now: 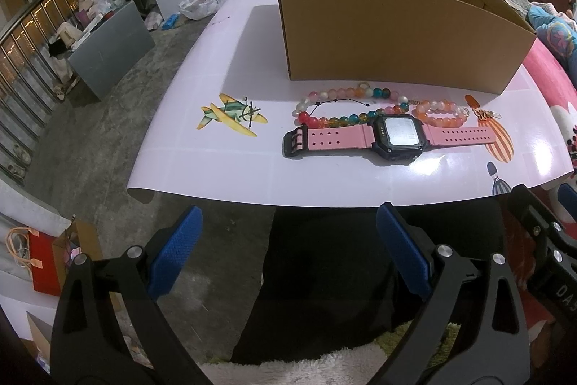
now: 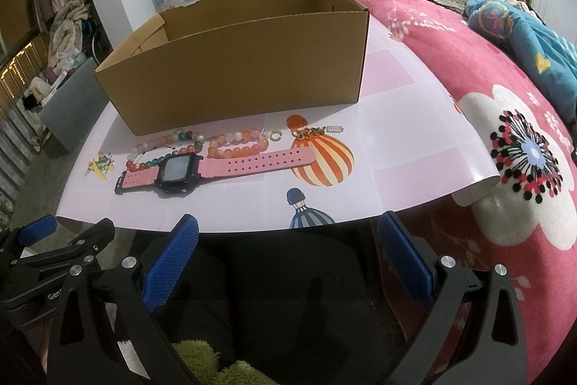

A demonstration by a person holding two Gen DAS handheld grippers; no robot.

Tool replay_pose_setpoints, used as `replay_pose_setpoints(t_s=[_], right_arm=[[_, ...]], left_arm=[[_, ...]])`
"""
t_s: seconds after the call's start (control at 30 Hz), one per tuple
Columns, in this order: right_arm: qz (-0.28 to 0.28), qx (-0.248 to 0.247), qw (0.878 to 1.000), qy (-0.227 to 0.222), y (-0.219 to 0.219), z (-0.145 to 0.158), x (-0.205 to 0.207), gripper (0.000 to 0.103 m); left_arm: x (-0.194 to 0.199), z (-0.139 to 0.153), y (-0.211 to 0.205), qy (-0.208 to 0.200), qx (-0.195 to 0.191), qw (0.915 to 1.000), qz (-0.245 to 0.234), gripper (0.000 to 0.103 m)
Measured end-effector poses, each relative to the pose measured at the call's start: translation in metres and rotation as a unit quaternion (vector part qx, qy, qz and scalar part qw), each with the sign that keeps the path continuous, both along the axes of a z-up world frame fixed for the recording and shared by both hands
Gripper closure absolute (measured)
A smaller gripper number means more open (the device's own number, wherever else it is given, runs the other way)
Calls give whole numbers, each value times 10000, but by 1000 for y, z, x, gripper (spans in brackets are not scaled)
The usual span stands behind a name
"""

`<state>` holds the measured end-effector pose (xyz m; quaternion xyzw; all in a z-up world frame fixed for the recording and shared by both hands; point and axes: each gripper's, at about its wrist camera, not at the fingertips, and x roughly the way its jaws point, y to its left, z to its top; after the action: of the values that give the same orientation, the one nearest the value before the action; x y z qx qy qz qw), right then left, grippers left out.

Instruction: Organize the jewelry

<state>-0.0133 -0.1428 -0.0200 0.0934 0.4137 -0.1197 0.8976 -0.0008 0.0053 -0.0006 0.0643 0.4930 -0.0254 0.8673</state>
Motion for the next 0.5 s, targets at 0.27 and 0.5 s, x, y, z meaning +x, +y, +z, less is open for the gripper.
replay_pose_setpoints(t_s=[0.27, 0.5], right_arm=[[-10, 1, 10000, -5, 0, 1, 0, 6], [-7, -2, 10000, -9, 0, 1, 0, 6]], left_arm=[[0, 0, 0, 2, -2, 10000, 1, 9], [-1, 0, 1, -3, -3, 10000, -4, 9]])
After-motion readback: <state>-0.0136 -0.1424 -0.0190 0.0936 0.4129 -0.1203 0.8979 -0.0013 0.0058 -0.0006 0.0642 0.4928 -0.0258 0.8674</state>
